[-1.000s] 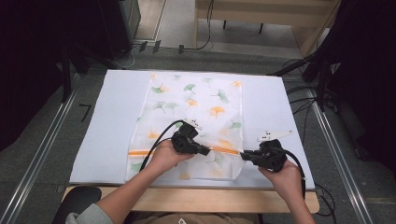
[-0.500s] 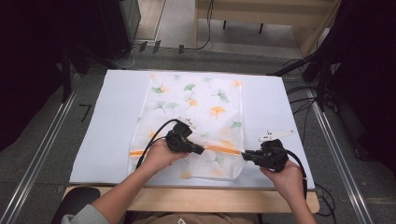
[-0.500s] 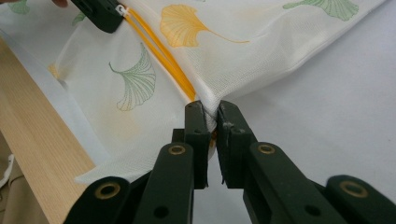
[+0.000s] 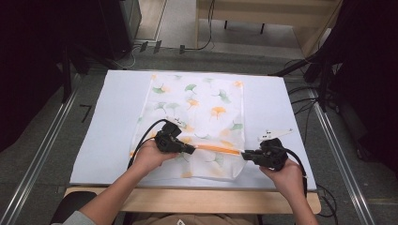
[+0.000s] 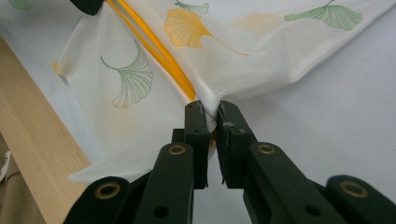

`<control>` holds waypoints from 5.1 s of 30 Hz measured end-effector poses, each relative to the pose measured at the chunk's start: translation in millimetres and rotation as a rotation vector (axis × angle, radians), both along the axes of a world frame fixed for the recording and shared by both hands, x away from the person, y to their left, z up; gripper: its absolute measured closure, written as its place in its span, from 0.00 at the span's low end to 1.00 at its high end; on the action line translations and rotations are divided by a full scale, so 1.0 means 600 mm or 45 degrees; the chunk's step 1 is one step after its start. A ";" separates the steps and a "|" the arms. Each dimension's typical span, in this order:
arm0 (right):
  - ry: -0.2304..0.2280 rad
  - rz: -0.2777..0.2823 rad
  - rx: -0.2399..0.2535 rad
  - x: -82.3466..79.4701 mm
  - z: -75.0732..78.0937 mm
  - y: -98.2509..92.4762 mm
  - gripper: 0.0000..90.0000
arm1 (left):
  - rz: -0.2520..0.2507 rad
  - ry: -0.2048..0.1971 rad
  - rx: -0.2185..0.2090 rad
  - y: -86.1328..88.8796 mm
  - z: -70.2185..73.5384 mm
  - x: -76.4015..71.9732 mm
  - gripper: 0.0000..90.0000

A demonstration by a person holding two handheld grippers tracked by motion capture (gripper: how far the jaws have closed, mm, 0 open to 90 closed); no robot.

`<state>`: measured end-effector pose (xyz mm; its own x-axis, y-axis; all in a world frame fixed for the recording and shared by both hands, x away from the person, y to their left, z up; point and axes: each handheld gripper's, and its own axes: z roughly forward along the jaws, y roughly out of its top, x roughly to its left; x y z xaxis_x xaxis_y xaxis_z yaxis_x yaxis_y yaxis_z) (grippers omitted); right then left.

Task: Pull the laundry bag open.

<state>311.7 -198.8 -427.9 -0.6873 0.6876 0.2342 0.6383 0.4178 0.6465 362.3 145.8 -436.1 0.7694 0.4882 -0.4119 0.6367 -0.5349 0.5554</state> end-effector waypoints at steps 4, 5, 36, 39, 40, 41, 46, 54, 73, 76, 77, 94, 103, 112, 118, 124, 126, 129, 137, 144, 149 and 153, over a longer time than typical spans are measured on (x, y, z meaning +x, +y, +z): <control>0.001 0.000 -0.002 0.001 0.000 0.000 0.95 | 0.003 0.004 -0.004 0.000 0.000 0.000 1.00; 0.001 0.001 -0.002 0.001 0.000 0.000 0.95 | 0.003 0.004 -0.006 0.000 0.000 0.001 1.00; 0.004 0.005 0.004 0.000 0.000 -0.001 0.95 | 0.027 0.034 -0.005 0.015 0.000 0.009 1.00; 0.009 -0.001 0.002 0.000 0.000 -0.002 0.95 | 0.027 0.036 0.007 0.027 0.005 0.008 1.00; 0.010 0.001 0.005 0.000 0.001 -0.003 0.95 | 0.032 0.039 0.003 0.030 0.006 0.007 1.00; 0.010 0.001 0.005 0.000 0.001 -0.003 0.95 | 0.029 0.035 0.012 0.036 0.007 0.007 1.00; 0.009 0.015 0.002 0.001 0.001 -0.001 0.95 | 0.044 0.052 0.026 0.069 0.010 0.004 1.00; 0.015 0.015 -0.004 0.004 0.000 0.001 0.95 | 0.067 0.044 -0.001 0.077 0.012 0.004 1.00; 0.017 0.015 -0.002 0.004 -0.001 0.000 0.95 | 0.063 0.048 0.008 0.076 0.010 0.004 1.00; 0.017 0.018 -0.001 0.004 -0.001 -0.001 0.95 | 0.074 0.067 0.005 0.080 0.009 0.005 1.00; 0.018 0.017 -0.001 0.004 -0.001 -0.001 0.95 | 0.080 0.070 0.007 0.083 0.008 0.005 1.00; 0.026 0.019 -0.012 0.008 -0.002 0.000 0.95 | 0.160 0.085 0.051 0.161 0.004 -0.002 1.00; 0.034 0.012 -0.017 0.009 -0.002 -0.001 0.95 | 0.161 0.080 0.051 0.158 0.004 -0.004 1.00; 0.031 0.014 -0.020 0.009 -0.004 -0.001 0.95 | 0.163 0.080 0.040 0.160 0.005 -0.004 1.00; 0.031 0.014 -0.021 0.009 -0.004 0.000 0.95 | 0.163 0.078 0.041 0.160 0.006 -0.004 1.00; 0.031 0.017 -0.019 0.009 -0.004 0.000 0.95 | 0.155 0.072 0.038 0.162 0.006 -0.004 1.00; 0.030 0.018 -0.019 0.010 -0.004 0.000 0.95 | 0.160 0.074 0.038 0.162 0.007 -0.004 1.00; 0.031 0.020 -0.017 0.010 -0.004 0.000 0.95 | 0.160 0.075 0.039 0.162 0.007 -0.004 1.00; 0.037 0.025 -0.016 0.009 -0.003 0.002 0.95 | 0.176 0.078 0.027 0.172 0.009 -0.004 1.00; 0.041 0.018 -0.021 0.012 -0.005 -0.001 0.95 | 0.229 0.063 0.037 0.204 0.014 -0.009 1.00; 0.042 0.016 -0.023 0.014 -0.005 0.000 0.95 | 0.265 0.057 0.037 0.223 0.016 -0.014 1.00; 0.042 0.021 -0.028 0.014 -0.005 0.001 0.95 | 0.266 0.057 0.039 0.223 0.015 -0.013 1.00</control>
<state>320.0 -198.2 -431.1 -0.6906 0.6817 0.2416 0.6520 0.4423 0.6159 354.6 279.5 -426.8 0.6315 0.6478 -0.4261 0.7592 -0.4049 0.5095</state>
